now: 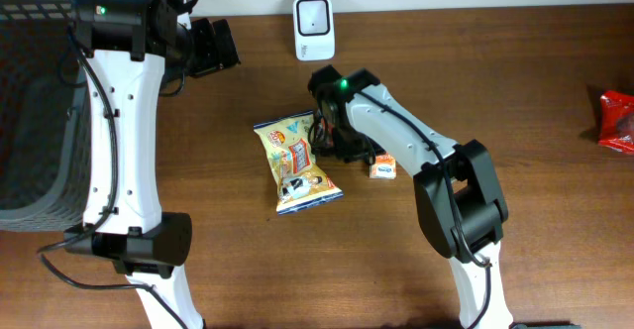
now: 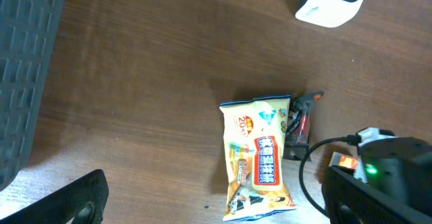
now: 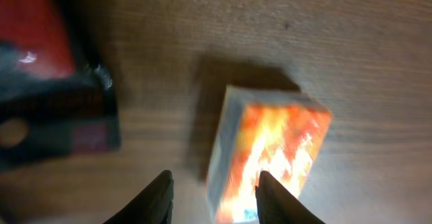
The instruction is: Scan the item barcode
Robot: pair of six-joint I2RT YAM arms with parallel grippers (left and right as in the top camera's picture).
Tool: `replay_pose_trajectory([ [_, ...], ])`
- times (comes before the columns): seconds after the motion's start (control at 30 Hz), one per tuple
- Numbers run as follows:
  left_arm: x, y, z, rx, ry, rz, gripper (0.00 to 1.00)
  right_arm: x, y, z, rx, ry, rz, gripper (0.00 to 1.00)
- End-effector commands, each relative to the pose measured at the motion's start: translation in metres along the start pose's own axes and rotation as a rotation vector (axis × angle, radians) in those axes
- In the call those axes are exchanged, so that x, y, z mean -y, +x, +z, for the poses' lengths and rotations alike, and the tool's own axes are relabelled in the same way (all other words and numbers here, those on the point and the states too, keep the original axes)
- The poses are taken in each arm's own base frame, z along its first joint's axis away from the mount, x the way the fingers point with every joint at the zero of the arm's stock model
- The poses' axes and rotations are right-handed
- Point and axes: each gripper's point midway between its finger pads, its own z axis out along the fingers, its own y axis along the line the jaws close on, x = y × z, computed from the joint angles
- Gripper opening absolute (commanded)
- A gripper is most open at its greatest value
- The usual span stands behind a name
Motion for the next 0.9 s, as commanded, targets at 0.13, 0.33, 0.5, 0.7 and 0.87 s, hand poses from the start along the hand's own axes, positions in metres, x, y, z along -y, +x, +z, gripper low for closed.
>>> replay_pose_trajectory([
  [0.13, -0.001, -0.001, -0.01, 0.02, 0.01, 0.008, 0.99, 0.011, 0.017, 0.028, -0.044, 0.071, 0.024, 0.05],
  [0.33, -0.001, 0.0, -0.01, 0.019, 0.01, 0.008, 0.99, 0.021, 0.0, -0.013, -0.095, -0.118, 0.083, 0.04],
  [0.5, -0.001, 0.0, -0.01, 0.019, 0.01, 0.008, 0.99, -0.001, -0.007, -0.056, -0.163, -0.866, -0.046, 0.04],
  [0.7, -0.001, 0.0, -0.01, 0.019, 0.01, 0.008, 0.99, 0.033, 0.018, -0.011, -0.233, -1.078, 0.098, 0.04],
  [0.87, -0.001, 0.0, -0.01, 0.019, 0.01, 0.008, 0.99, 0.127, 0.041, 0.051, -0.336, -0.712, 0.343, 0.47],
])
